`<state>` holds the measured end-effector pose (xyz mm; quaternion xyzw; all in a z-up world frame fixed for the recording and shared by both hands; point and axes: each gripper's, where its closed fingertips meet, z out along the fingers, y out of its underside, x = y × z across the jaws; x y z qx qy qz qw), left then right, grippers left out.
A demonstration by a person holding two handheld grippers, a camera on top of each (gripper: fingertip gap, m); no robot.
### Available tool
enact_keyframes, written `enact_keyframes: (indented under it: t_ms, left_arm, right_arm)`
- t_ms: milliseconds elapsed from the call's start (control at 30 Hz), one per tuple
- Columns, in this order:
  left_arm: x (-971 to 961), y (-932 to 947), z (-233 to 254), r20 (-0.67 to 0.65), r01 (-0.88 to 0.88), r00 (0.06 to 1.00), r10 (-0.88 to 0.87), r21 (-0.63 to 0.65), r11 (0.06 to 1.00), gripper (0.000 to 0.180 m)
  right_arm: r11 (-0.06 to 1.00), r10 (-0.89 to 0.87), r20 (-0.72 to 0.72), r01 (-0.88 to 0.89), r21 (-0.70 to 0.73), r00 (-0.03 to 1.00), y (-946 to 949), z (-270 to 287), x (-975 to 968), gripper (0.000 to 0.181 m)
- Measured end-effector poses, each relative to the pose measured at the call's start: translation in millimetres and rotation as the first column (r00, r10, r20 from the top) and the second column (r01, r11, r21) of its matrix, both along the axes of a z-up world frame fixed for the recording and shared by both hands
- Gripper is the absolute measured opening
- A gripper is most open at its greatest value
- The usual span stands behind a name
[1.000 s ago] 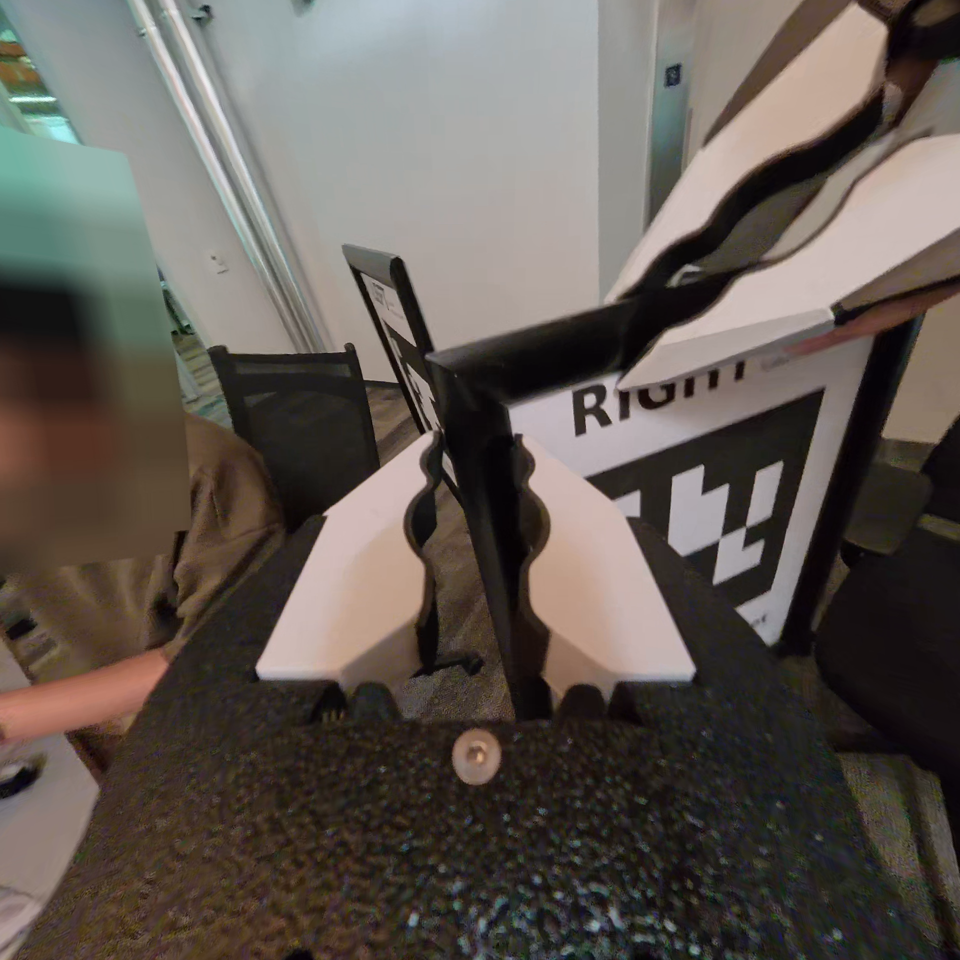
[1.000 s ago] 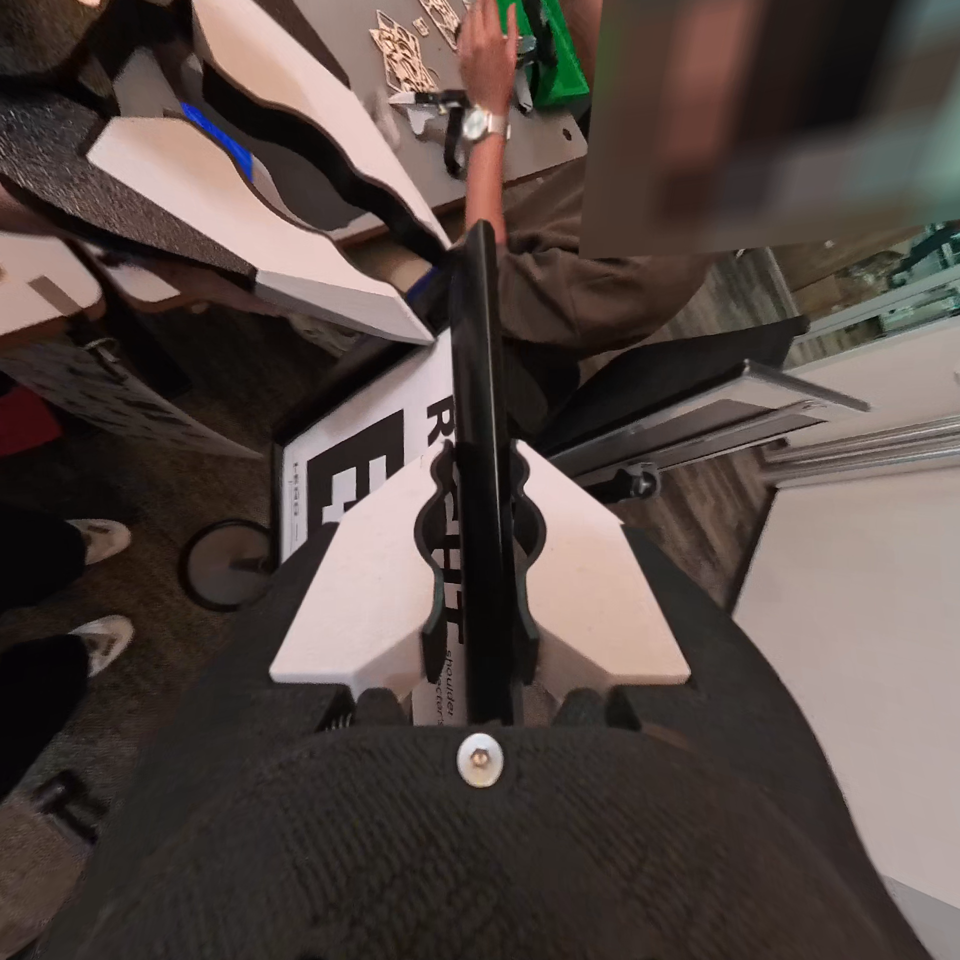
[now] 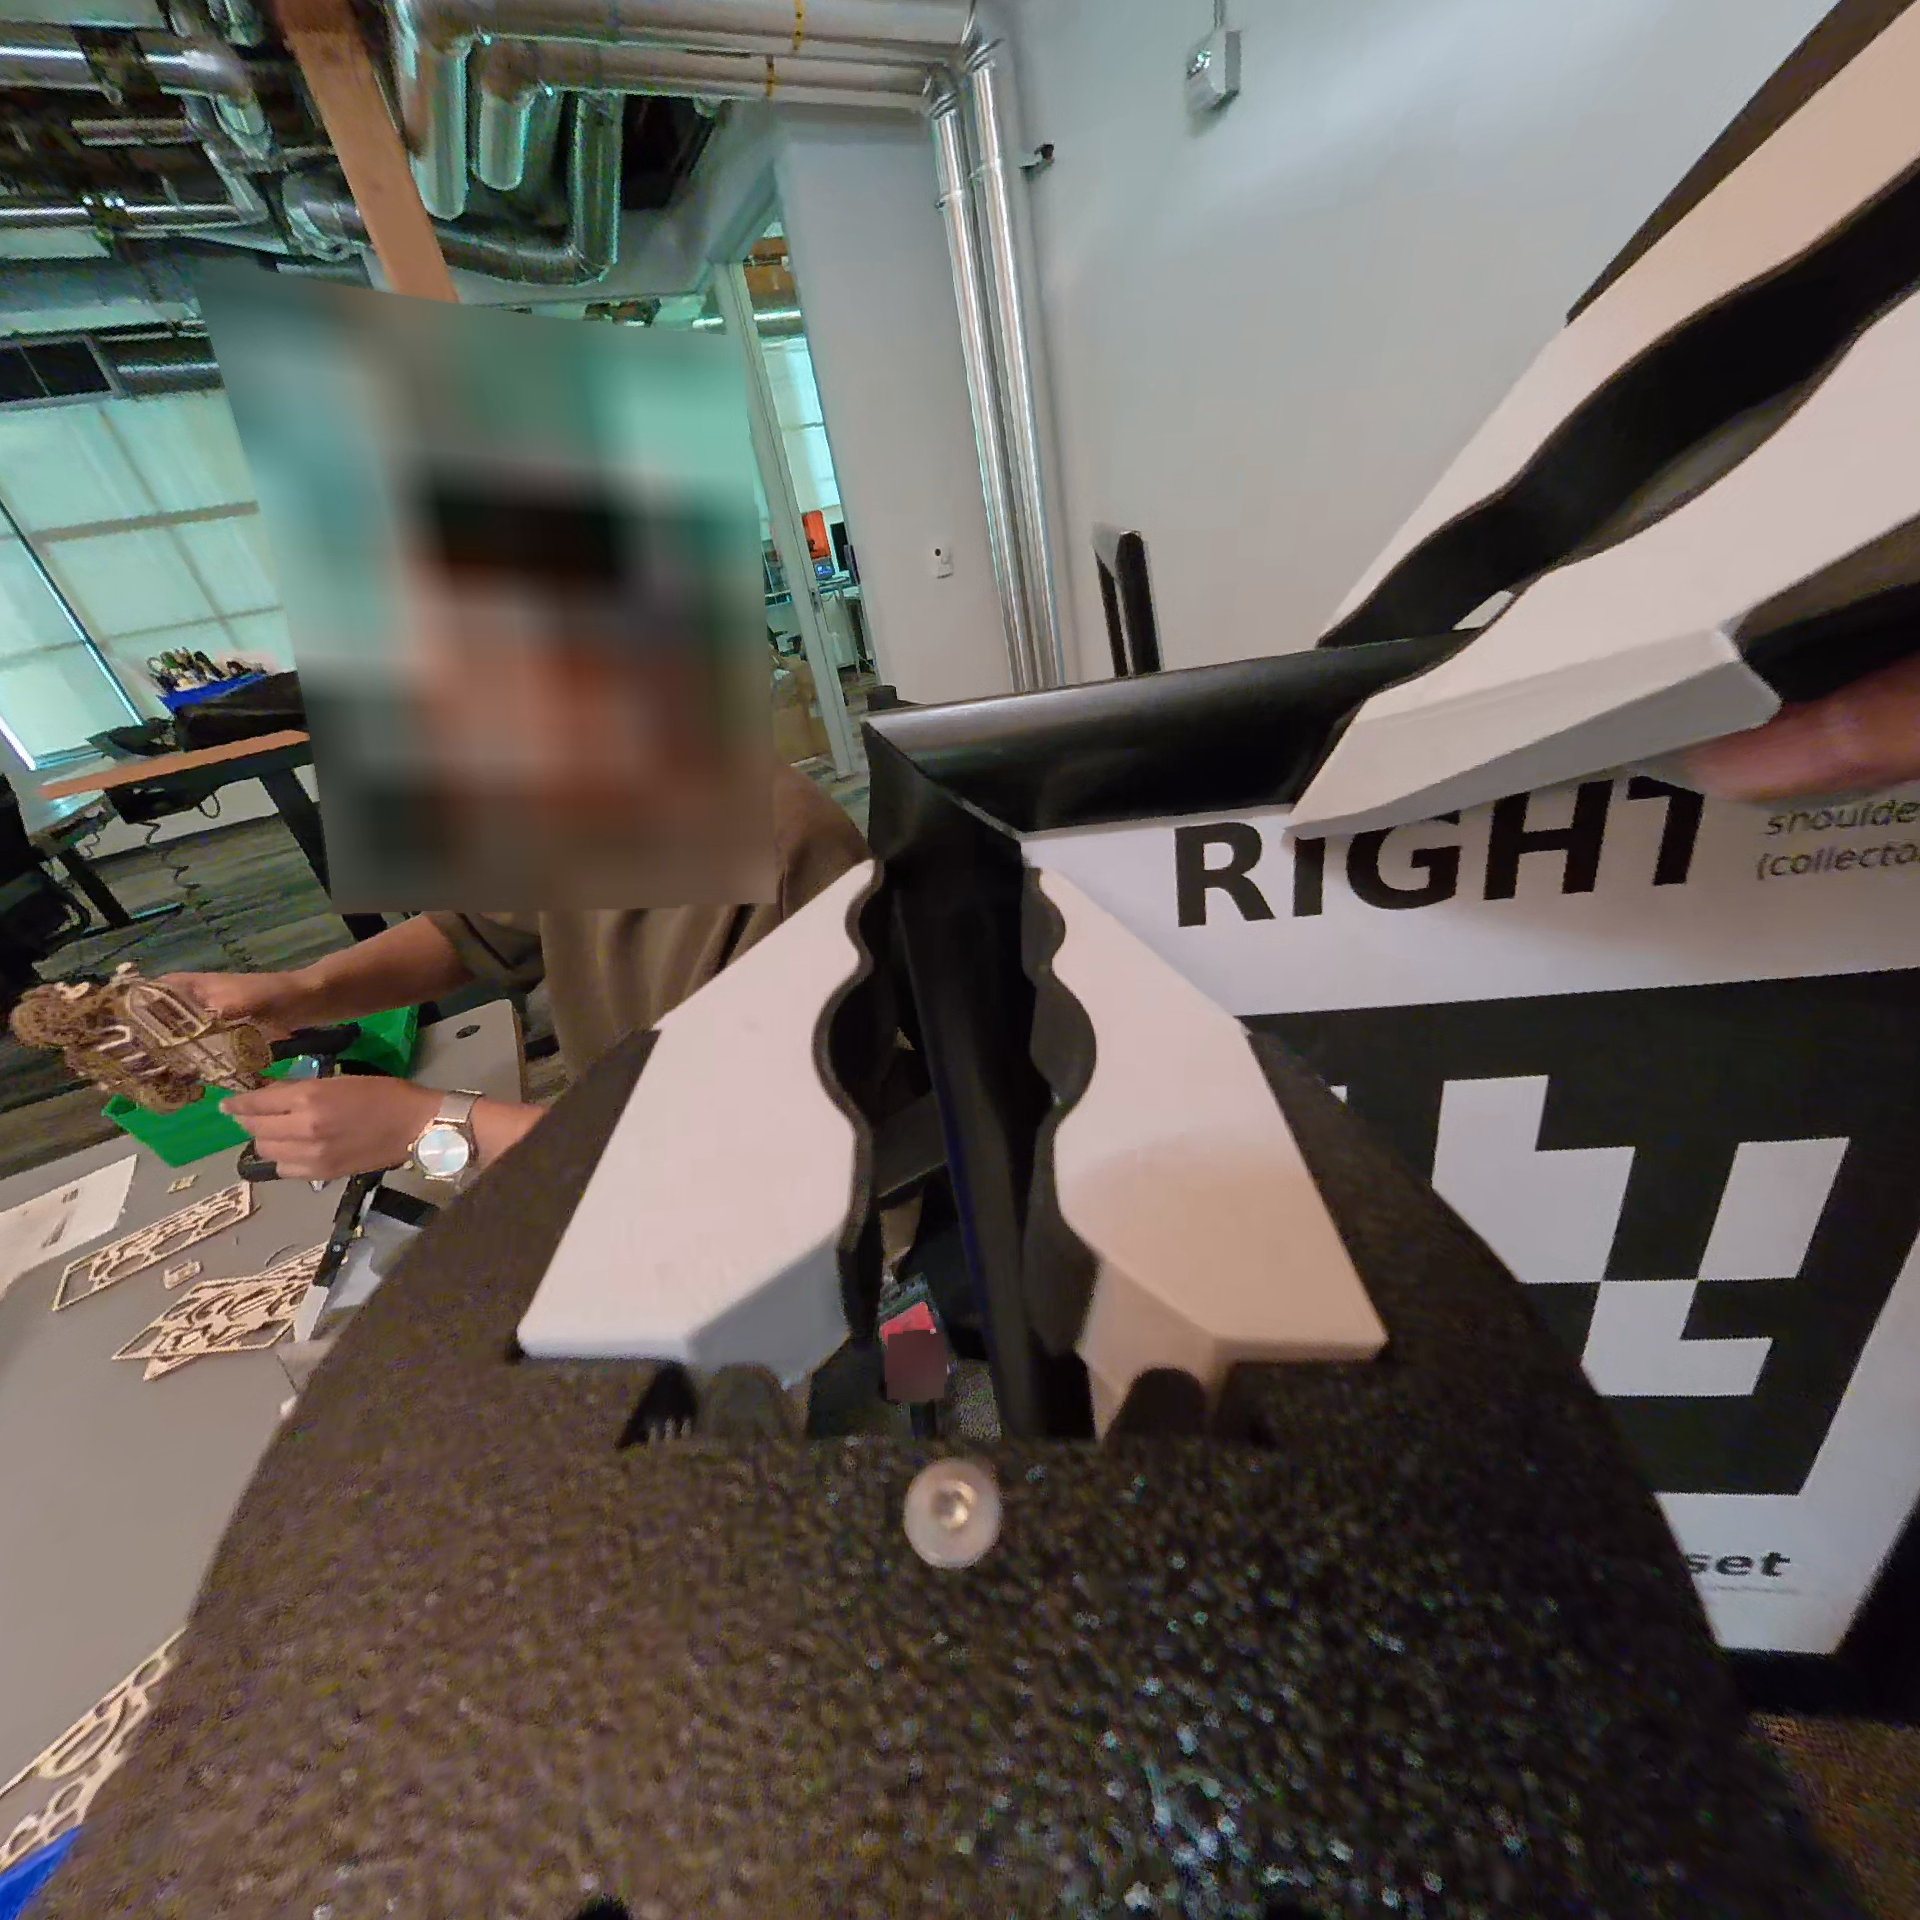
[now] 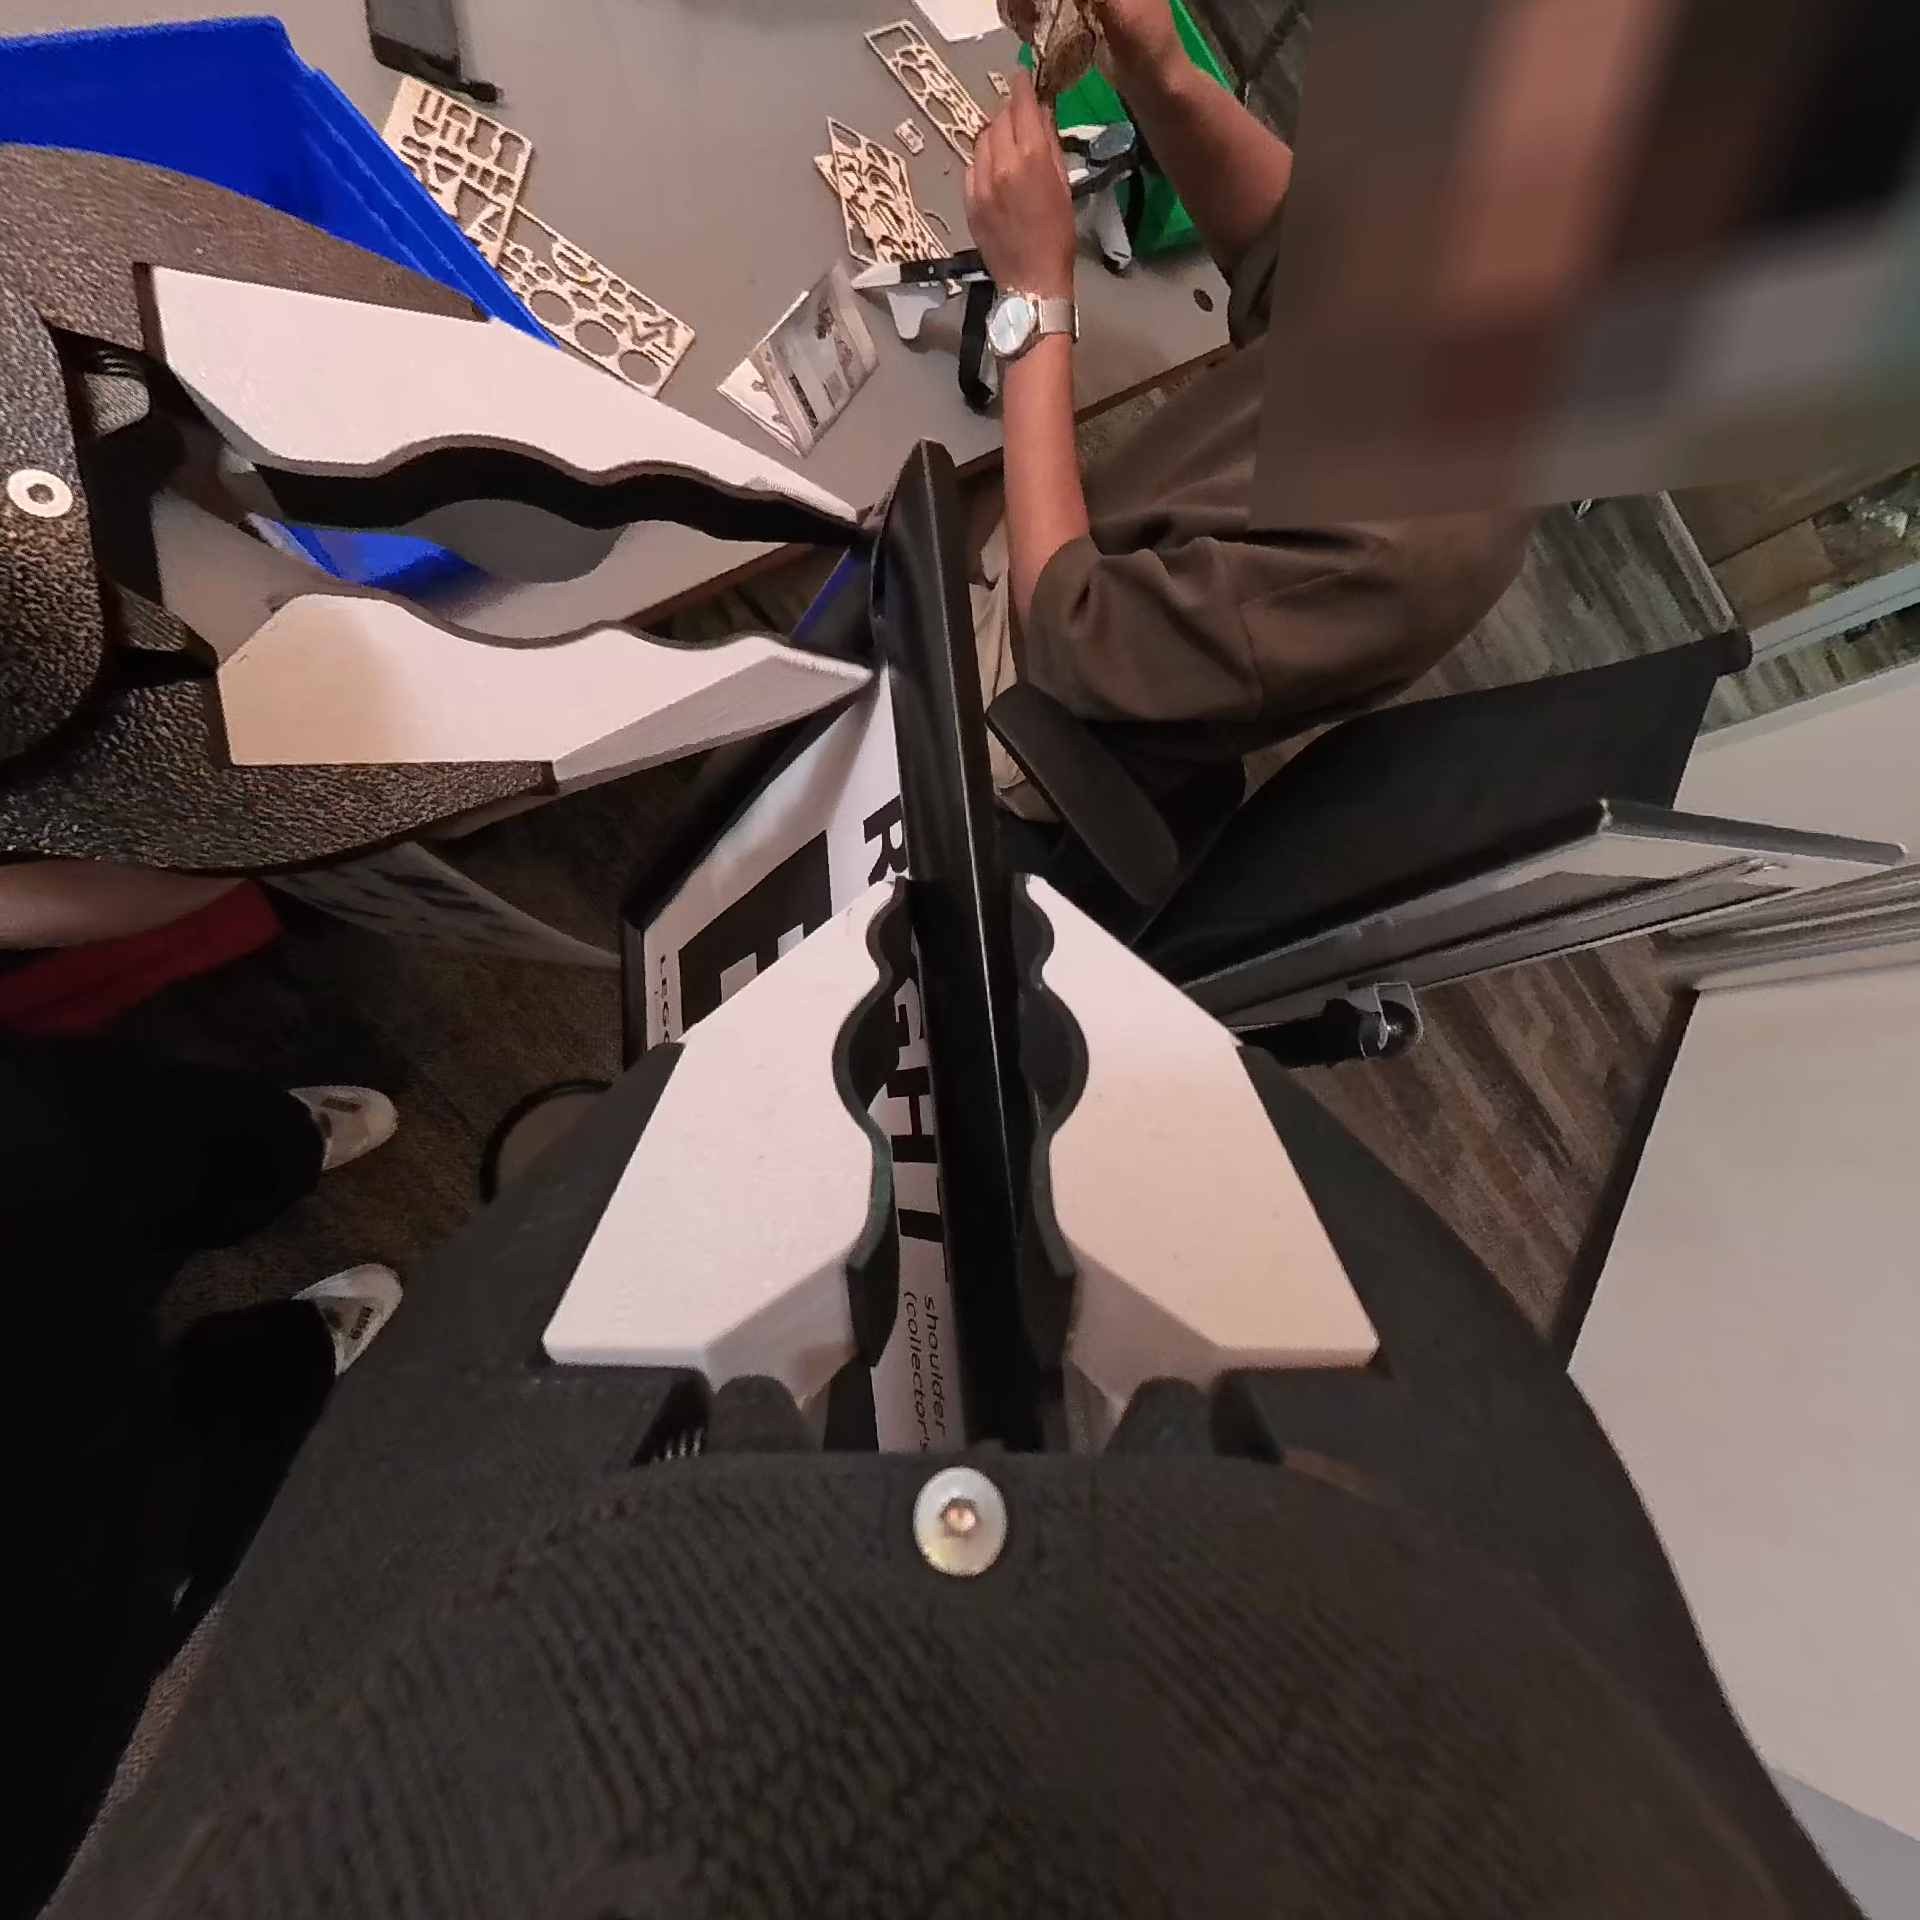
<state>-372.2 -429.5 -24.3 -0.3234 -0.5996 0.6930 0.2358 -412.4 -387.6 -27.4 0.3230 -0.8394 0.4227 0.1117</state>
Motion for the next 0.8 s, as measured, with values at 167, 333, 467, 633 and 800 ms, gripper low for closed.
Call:
enact_keyframes:
  t_ms: [167, 333, 467, 633, 800]
  left_arm:
    - [6.2, 1.6, -0.9, -0.019, 0.013, 1.0, -0.012, 0.043, 0.999, 0.016]
    - [13.1, 0.8, -1.3, -0.017, -0.005, 1.0, 0.006, 0.061, 0.998, 0.015]
    - [21.8, 2.3, -1.3, -0.031, -0.016, 0.999, 0.019, 0.085, 0.996, 0.004]
    - [70.7, -37.2, -2.0, -0.115, -0.132, 0.98, 0.16, 0.214, 0.968, 0.0]
    - [46.3, 0.5, 15.3, -0.092, -0.079, 0.992, 0.086, 0.076, 0.994, 0.01]
  right_arm:
    - [1.0, 0.004, -0.007, -0.004, -0.002, 1.0, -1.6, -0.1, 1.7, 0.017]
    - [1.0, 0.007, -0.006, -0.007, 0.008, 1.0, -2.1, -0.5, 7.5, 0.019]
    - [1.0, -0.003, -0.009, 0.003, 0.005, 1.0, -2.0, -0.9, 8.1, 0.017]
    - [0.998, -0.032, 0.036, 0.03, 0.059, 0.999, 9.4, -2.9, -19.7, 0.016]
    - [0.999, -0.015, 0.026, 0.014, 0.046, 1.0, 3.9, -2.4, -15.7, 0.016]
